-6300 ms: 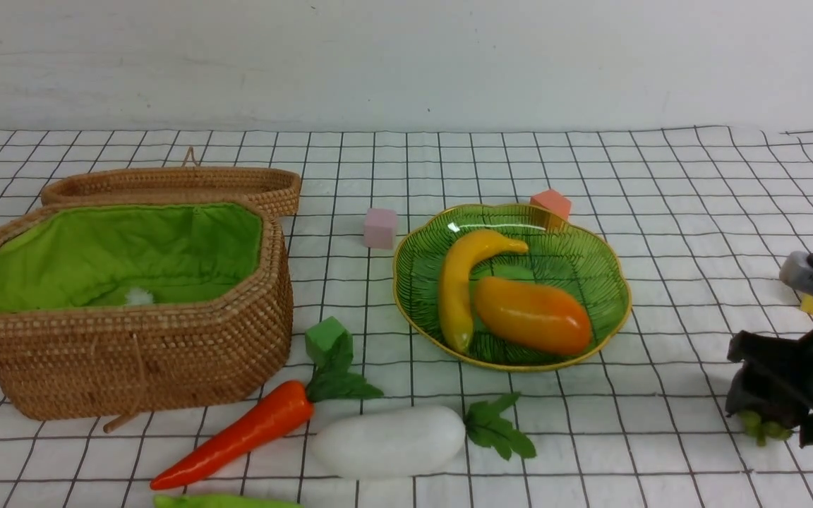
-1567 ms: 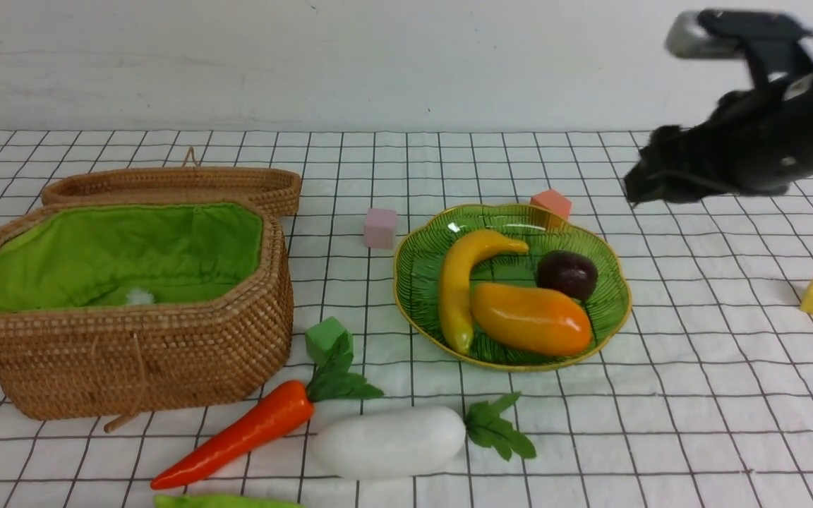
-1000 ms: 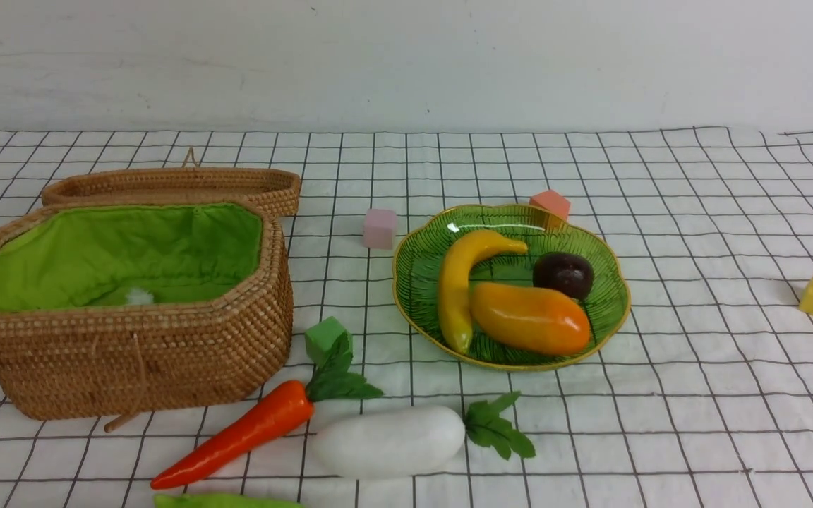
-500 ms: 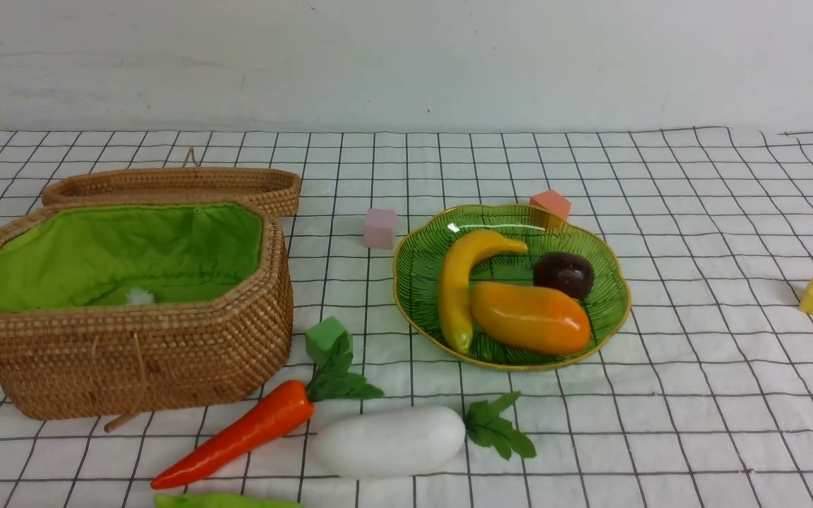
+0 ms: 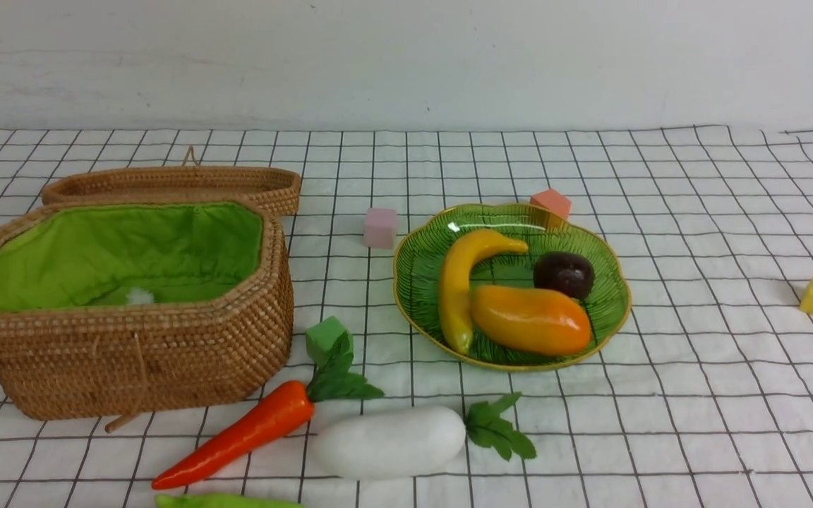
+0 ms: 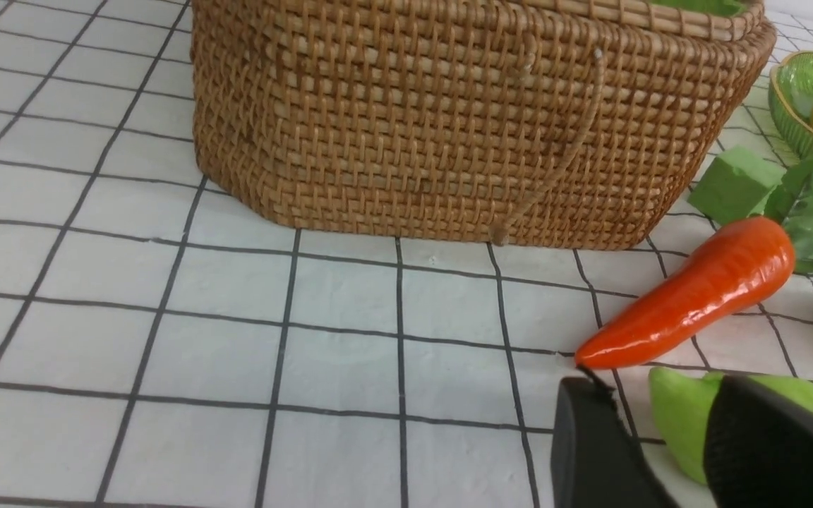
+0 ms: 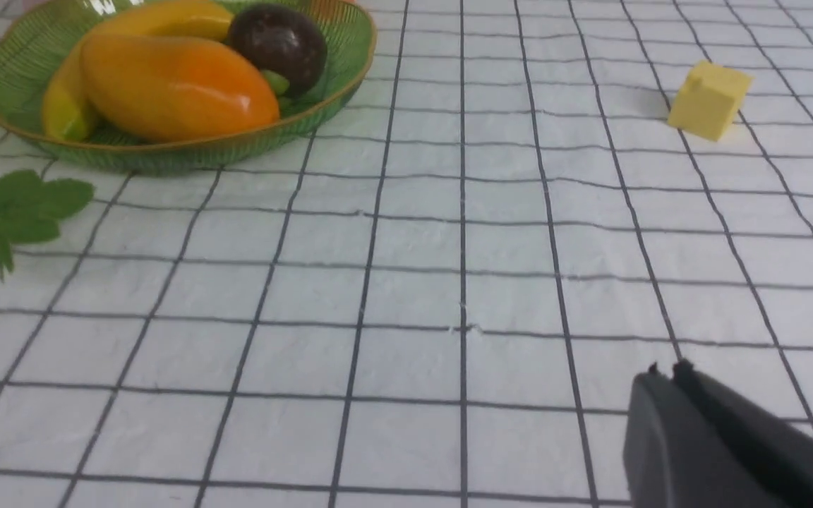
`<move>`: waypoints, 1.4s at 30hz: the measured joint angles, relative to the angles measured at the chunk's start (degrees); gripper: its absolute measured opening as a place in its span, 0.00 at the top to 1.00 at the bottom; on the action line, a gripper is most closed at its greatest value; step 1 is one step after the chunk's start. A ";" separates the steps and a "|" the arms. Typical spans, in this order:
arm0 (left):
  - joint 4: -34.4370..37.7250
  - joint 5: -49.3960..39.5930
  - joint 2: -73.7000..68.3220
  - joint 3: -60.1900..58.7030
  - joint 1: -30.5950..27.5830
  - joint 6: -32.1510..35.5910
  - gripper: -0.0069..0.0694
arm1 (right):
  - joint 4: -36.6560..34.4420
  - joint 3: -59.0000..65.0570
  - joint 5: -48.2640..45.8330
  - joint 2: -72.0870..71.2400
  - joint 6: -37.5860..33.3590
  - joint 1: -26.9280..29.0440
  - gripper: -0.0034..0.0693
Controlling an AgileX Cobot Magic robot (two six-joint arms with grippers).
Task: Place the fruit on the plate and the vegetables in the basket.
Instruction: Take a chayote with your left arm and place it on the basket on the left.
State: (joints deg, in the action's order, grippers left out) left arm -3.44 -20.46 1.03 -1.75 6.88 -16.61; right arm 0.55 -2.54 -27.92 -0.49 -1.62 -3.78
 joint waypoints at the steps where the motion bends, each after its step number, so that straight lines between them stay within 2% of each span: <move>1: 0.00 0.00 0.00 0.00 0.00 0.00 0.60 | 0.24 2.06 0.88 0.09 0.00 0.00 0.95; 8: 0.00 -0.06 0.00 0.00 0.00 0.00 0.60 | 0.55 3.28 5.61 0.11 0.00 0.00 0.95; 30: -0.71 0.83 0.00 0.00 0.00 -0.06 0.60 | 0.67 3.32 5.84 0.11 0.00 0.00 0.92; 34: 1.65 8.61 0.00 0.00 0.00 -2.99 0.60 | 0.67 3.32 5.84 0.11 0.00 0.00 0.92; 37: 8.57 22.39 0.00 0.00 0.00 -8.94 0.60 | 0.71 3.32 5.84 0.11 0.00 0.00 0.92; 40: 9.33 33.28 0.00 0.00 0.00 -9.28 0.60 | 0.71 3.32 5.84 0.11 0.00 0.00 0.91; 42: 7.93 35.04 0.00 1.79 0.00 -9.28 0.60 | 0.71 3.32 5.84 0.11 0.00 0.00 0.91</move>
State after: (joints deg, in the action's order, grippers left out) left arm 4.49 14.58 1.03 0.04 6.88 -25.89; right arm 1.26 0.78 -22.08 -0.37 -1.62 -3.78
